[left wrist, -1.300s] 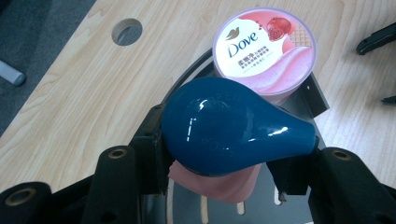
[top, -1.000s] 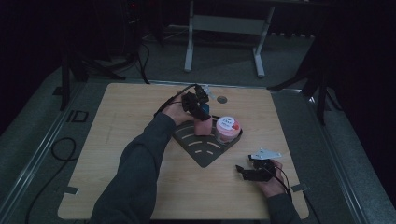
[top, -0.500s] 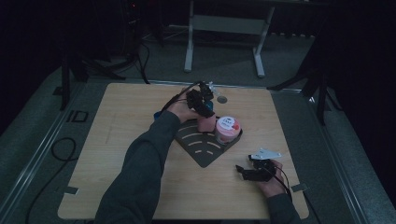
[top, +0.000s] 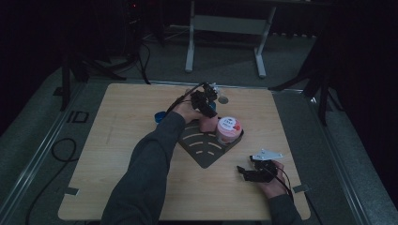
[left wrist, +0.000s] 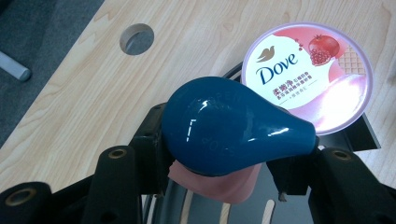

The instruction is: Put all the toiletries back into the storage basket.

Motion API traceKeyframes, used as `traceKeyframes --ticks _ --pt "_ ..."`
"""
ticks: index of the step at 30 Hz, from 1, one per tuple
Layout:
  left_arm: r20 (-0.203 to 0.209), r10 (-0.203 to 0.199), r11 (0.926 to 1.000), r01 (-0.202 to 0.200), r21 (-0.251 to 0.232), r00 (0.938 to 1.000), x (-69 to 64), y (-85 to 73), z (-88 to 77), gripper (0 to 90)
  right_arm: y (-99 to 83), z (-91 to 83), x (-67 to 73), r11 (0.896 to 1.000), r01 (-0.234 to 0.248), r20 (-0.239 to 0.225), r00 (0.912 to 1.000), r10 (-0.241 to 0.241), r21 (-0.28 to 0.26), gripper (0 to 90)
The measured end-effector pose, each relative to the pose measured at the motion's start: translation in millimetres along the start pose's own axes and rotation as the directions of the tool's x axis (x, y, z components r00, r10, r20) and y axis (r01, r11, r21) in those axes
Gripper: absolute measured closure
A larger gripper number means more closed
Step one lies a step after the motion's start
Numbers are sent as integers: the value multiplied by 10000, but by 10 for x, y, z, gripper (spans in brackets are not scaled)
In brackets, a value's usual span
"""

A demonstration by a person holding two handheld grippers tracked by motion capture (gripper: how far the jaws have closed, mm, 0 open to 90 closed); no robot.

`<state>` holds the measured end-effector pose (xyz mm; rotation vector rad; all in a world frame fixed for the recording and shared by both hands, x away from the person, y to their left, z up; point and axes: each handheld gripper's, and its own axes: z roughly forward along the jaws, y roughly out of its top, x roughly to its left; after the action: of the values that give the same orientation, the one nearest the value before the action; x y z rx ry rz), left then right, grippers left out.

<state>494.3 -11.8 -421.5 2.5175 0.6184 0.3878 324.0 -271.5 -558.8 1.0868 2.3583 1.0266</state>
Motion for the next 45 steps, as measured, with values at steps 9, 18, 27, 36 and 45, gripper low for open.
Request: traceKeyframes --ticks 9,18,27,36,45 --pt "18 -58 10000 58 54 10000 2 -4 22 465 -1 0 1 10000 -4 -6 10000 4 -10 261" --pt "3 -135 9999 135 62 9999 -2 -17 45 465 -1 0 1 10000 -6 -8 10000 6 -12 261" --pt "7 -270 9996 270 66 9996 -3 -50 97 464 0 -1 2 10000 -14 -12 10000 14 -6 261" --pt "113 -390 9989 393 -242 9992 14 -84 105 465 -1 -4 4 10000 11 -12 10000 -11 22 261" --pt "140 -404 9990 407 -195 9991 24 -94 102 462 -1 -3 5 10000 5 -17 10000 -5 16 261"
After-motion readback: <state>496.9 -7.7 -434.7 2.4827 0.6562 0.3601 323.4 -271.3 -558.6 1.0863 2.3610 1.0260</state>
